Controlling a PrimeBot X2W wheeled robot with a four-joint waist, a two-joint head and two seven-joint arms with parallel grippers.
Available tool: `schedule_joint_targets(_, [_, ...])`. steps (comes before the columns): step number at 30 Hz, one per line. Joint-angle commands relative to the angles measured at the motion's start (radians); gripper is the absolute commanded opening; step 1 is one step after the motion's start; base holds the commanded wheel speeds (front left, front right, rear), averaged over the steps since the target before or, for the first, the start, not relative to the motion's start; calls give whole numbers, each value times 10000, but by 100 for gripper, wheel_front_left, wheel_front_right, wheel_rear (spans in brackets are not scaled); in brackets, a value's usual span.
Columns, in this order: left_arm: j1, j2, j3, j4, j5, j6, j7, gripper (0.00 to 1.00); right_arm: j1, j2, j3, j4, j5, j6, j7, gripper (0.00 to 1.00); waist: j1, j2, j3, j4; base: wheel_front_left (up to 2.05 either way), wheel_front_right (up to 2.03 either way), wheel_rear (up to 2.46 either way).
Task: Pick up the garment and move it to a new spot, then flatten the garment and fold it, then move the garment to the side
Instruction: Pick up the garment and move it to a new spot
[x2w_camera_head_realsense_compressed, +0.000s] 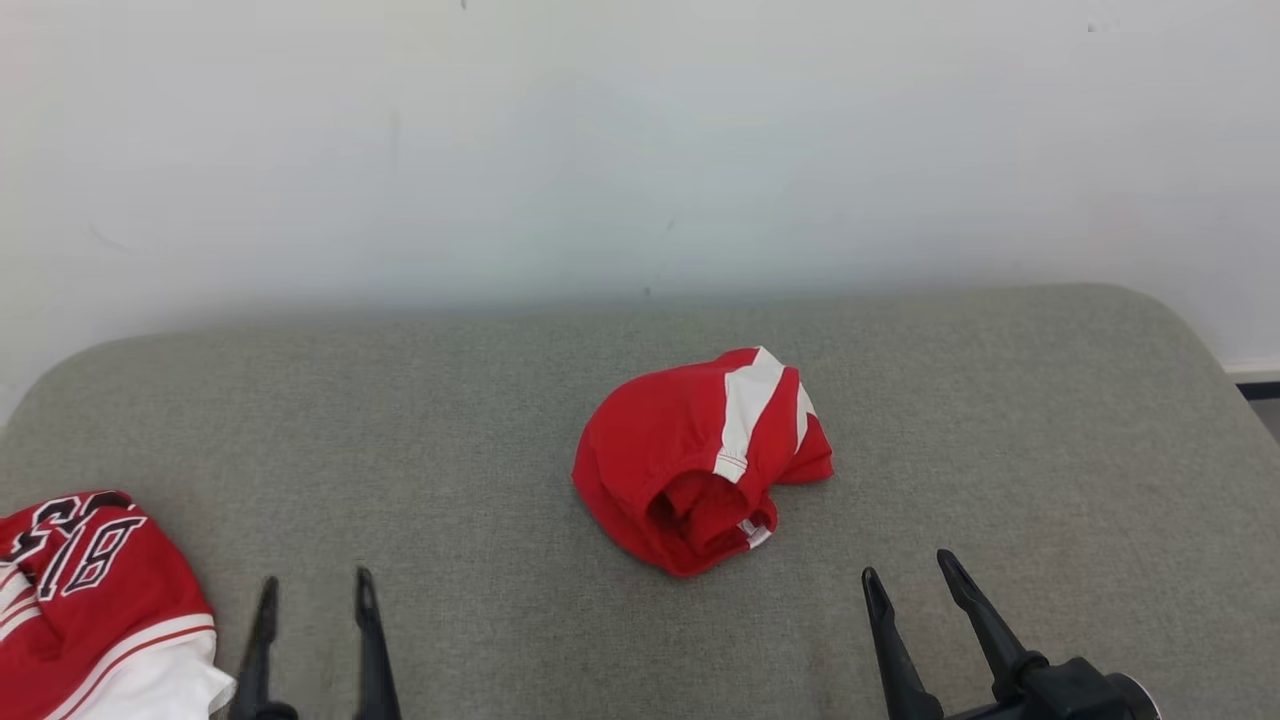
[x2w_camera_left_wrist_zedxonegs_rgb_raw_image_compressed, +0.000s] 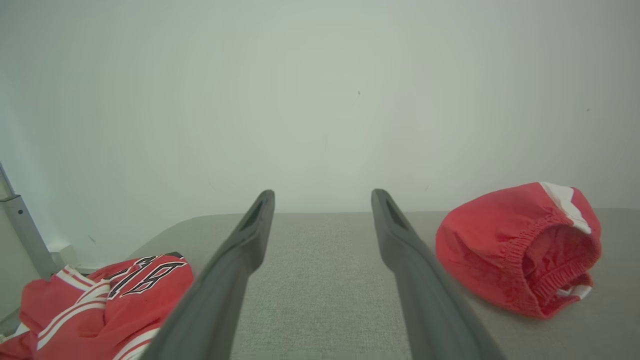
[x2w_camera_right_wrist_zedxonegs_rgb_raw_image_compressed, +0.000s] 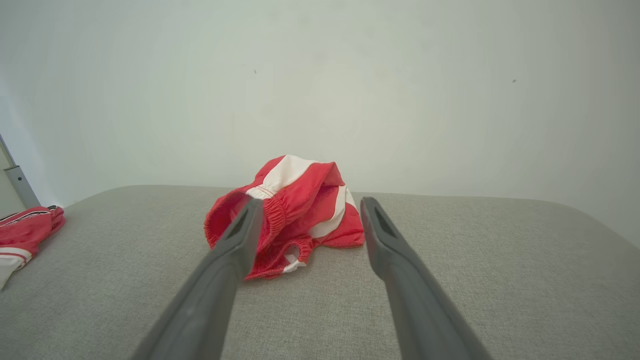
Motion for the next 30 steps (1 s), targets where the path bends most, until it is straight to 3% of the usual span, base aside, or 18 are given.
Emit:
schedule_joint_targets(1, [249,-107,22,-18,166,-74,-34,100,128,-61,-9,-49,-58,-21,-23,100,1,0,-111,102,0,0,0])
schedule_joint_targets(10, [1145,-645,-198,283,1360,-204,-34,100,645,-52,-105,-26,-62,-21,-23,100,1,0,-232,128,0,0,0])
schedule_joint_targets(30, [1056,-833,92,649,1439,-873,-35,100,673,101,-337,-106,-86,-21,-23,100,1,0,-270,82,0,0,0])
